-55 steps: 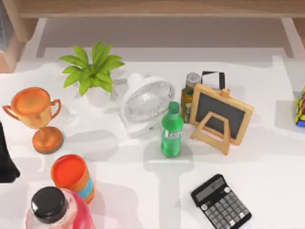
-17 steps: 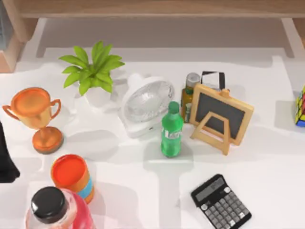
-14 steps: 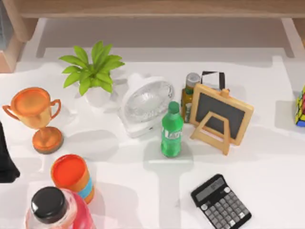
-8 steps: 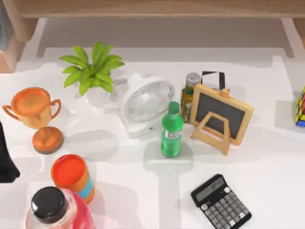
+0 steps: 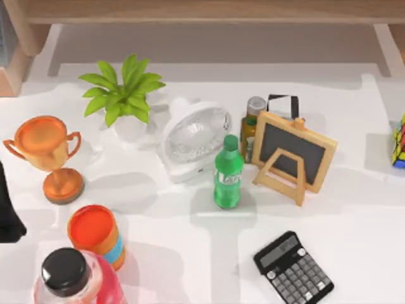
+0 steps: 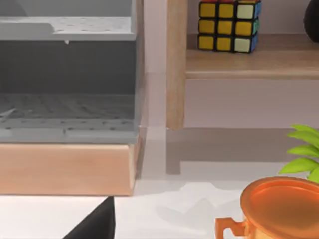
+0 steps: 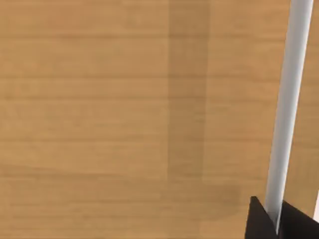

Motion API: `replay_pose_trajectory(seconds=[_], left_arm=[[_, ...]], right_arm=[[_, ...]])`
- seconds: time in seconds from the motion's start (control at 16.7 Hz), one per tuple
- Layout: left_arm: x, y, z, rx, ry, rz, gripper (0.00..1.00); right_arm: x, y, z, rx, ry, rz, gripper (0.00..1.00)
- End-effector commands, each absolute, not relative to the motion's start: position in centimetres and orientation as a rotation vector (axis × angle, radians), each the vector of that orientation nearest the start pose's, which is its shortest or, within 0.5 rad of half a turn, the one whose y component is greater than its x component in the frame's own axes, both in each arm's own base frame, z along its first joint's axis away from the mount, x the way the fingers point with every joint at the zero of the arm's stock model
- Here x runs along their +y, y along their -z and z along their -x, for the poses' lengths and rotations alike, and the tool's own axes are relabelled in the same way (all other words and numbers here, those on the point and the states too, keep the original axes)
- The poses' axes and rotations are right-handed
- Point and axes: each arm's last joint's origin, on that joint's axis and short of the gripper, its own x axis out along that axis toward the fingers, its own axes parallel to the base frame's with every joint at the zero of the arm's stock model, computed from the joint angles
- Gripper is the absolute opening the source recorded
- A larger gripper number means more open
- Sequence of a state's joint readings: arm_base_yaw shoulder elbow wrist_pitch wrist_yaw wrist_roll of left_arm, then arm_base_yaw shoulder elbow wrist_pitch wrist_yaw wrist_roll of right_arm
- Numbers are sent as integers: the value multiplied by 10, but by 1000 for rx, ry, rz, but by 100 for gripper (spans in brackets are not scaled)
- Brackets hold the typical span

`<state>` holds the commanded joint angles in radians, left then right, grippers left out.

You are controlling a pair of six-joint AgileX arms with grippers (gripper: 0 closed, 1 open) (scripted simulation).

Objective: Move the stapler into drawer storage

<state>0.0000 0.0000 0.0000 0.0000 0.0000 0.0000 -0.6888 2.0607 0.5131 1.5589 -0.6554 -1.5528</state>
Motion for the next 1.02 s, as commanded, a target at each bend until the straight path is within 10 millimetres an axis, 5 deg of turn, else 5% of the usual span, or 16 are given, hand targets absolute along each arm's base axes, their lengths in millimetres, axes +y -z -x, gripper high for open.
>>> replay_pose_trajectory(seconds=[0.3,0.72,1.02], left_arm=[[-1,-160,-106,0,0,0,100],[-1,-160,-106,0,0,0,100],[-1,-160,-106,0,0,0,100]], right_arm=[[-178,-88,-251,11,3,1565,0],[-180,-89,-310,8,6,1568,0],[-180,-88,-312,17,6,1562,0]])
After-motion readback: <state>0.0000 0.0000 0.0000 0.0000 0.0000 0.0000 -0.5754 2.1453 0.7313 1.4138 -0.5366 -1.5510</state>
